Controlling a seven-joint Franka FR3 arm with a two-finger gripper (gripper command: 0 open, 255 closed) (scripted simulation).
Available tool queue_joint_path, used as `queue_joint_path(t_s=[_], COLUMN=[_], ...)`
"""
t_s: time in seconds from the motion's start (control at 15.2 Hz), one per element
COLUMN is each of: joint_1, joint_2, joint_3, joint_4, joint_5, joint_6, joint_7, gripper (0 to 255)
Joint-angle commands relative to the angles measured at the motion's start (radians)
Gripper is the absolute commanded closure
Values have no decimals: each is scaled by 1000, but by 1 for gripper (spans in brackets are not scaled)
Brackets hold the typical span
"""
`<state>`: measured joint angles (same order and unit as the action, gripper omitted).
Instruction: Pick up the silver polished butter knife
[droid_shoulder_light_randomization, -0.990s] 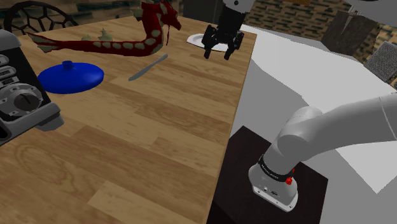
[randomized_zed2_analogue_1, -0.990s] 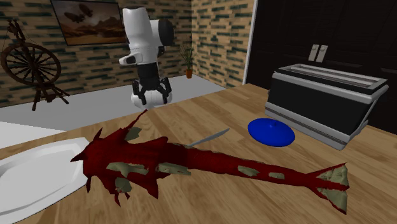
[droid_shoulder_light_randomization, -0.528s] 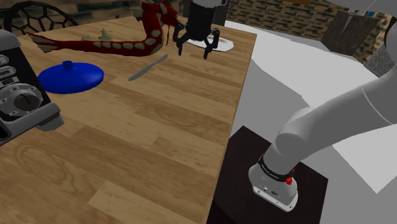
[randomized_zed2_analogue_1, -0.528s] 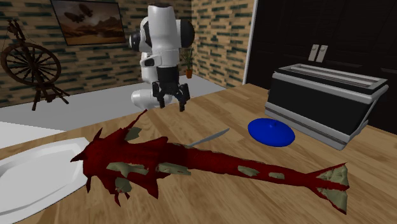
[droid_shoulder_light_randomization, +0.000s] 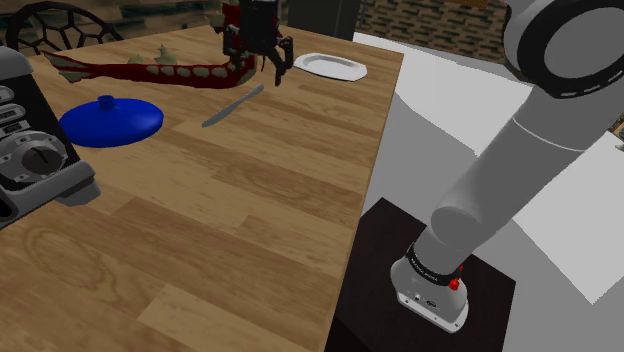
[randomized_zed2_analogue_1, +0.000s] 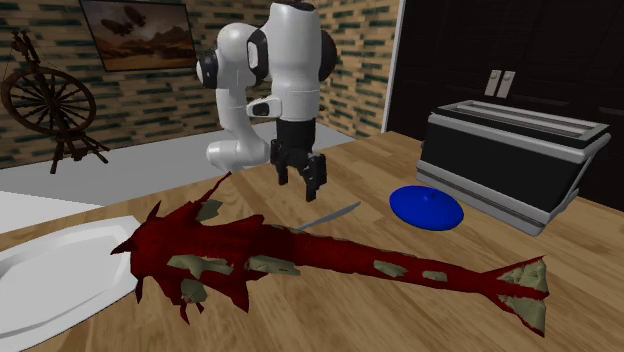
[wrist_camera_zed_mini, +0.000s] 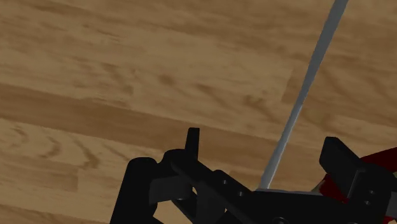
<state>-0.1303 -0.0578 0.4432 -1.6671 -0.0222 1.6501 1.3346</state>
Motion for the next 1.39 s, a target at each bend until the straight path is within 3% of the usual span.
queue_joint_path(t_s=[0.0, 0.13, 0.73, 0.79, 1.32], joint_1=[10, 33, 25, 27, 27], joint_2=[109, 208, 183, 185, 186], joint_3=[24, 29, 22, 23, 23], joint_4=[115, 229, 97, 98, 98], joint_5=[-52, -98, -87, -88, -88], joint_6=[-39, -81, 30, 30, 31], joint_7=[134, 229, 228, 229, 229], gripper=[0, 0, 0, 255, 255])
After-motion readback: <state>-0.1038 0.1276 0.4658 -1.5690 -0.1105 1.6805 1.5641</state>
